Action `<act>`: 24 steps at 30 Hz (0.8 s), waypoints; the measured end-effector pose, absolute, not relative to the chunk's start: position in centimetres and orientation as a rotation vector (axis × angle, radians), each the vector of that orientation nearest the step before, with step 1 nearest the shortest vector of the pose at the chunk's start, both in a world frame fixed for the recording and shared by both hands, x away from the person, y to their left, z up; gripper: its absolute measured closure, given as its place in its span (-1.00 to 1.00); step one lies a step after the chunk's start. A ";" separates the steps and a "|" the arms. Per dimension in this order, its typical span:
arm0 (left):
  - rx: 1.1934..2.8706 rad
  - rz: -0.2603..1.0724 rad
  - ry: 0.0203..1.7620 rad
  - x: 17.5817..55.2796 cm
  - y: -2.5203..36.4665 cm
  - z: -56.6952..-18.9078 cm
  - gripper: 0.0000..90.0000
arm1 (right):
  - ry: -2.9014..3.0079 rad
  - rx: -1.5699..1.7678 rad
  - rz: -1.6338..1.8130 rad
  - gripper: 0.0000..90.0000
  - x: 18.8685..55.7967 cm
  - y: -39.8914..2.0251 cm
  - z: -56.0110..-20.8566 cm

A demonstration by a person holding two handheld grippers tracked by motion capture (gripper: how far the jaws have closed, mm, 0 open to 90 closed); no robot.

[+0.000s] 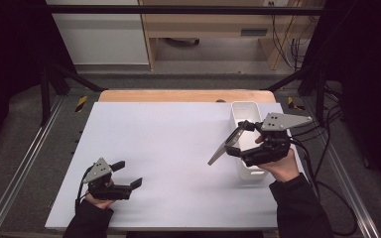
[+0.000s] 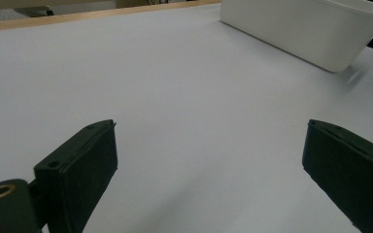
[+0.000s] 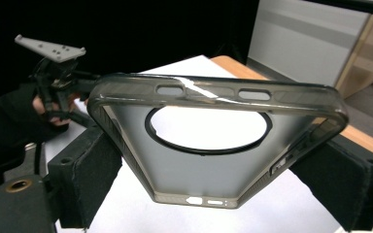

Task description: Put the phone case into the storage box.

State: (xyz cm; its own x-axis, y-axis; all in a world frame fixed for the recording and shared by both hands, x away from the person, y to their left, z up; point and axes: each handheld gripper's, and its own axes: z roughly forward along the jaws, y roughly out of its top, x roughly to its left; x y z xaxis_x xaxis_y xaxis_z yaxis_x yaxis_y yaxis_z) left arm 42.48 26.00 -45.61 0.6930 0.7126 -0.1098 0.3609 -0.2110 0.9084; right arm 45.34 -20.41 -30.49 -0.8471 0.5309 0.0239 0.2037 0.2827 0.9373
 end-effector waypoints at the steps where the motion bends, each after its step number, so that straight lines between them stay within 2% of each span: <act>1: 1.823 0.407 0.847 42.5 26.0 -45.6 -0.88 | 2.256 0.678 1.583 -0.72 45.5 -20.4 -30.3; 24: 1.835 0.403 0.851 42.6 26.0 -45.9 -0.88 | 2.088 0.909 1.458 -0.72 48.9 -21.5 -28.6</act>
